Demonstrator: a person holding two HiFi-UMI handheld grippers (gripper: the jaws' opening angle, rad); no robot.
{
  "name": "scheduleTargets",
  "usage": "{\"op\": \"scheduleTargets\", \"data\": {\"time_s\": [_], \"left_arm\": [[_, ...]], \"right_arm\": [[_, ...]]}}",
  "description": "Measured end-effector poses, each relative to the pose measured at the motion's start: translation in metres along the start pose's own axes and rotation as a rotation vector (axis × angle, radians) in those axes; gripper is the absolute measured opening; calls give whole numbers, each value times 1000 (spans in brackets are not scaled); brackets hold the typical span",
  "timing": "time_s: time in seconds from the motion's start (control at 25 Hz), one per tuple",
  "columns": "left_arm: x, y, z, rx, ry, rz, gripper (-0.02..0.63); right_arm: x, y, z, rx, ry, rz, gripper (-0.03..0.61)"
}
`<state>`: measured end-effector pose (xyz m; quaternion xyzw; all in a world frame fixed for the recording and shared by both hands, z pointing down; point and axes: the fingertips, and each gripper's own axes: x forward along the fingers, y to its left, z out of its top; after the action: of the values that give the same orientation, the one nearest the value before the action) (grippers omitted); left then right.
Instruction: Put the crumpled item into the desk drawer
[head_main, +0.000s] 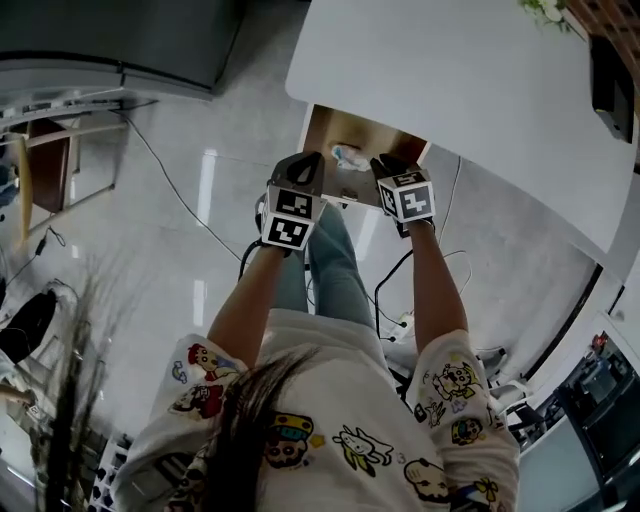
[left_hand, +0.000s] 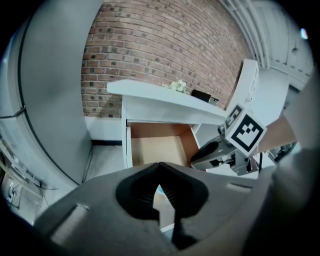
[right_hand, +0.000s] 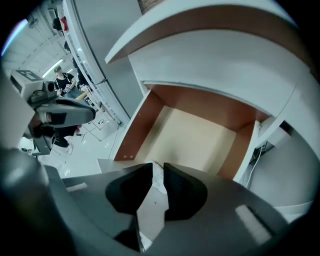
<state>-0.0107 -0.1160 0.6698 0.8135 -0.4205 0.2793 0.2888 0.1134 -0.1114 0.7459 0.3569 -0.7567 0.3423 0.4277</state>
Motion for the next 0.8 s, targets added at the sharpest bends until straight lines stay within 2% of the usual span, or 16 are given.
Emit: {"op": "scheduleTargets", "data": {"time_s": [0.52,0.8], "left_arm": [[-86,-2,85,29,-142,32,-3],[-129,-13,136,76,-240,28,-3]], "right_arm": [[-114,36,80,-48,-230,-54,80],[-188,55,112,-90,-380,-86,77]]}}
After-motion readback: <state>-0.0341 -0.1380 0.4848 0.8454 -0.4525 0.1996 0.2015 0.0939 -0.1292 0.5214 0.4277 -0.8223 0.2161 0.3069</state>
